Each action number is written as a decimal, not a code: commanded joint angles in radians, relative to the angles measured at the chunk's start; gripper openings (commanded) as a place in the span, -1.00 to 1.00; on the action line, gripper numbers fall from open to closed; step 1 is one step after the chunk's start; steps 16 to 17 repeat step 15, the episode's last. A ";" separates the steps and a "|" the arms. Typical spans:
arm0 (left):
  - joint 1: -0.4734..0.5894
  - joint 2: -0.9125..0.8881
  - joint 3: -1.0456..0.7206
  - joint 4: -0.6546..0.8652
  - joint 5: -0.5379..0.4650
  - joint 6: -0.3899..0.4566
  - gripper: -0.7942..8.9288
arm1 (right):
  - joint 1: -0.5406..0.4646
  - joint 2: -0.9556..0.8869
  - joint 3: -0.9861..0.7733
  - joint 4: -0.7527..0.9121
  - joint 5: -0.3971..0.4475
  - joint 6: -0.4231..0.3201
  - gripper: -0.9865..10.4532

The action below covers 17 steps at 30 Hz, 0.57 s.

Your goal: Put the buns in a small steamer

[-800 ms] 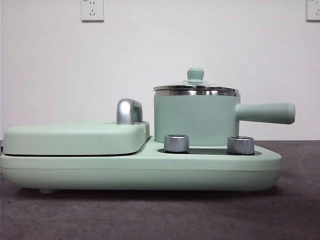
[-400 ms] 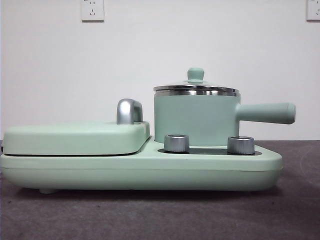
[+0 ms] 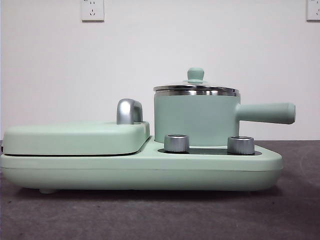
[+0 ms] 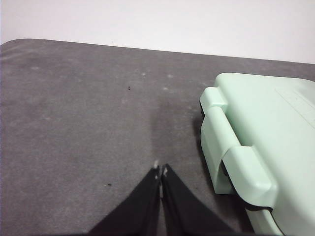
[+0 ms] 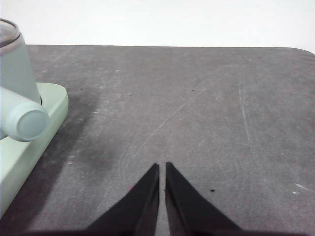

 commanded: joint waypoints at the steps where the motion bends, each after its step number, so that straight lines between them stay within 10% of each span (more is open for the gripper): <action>1: 0.002 -0.001 -0.019 -0.006 -0.005 0.005 -0.82 | -0.001 -0.003 -0.009 0.015 0.005 -0.014 -0.79; 17: 0.002 -0.001 -0.019 -0.006 -0.005 0.005 -0.82 | -0.002 -0.003 -0.008 0.017 0.005 -0.014 -0.79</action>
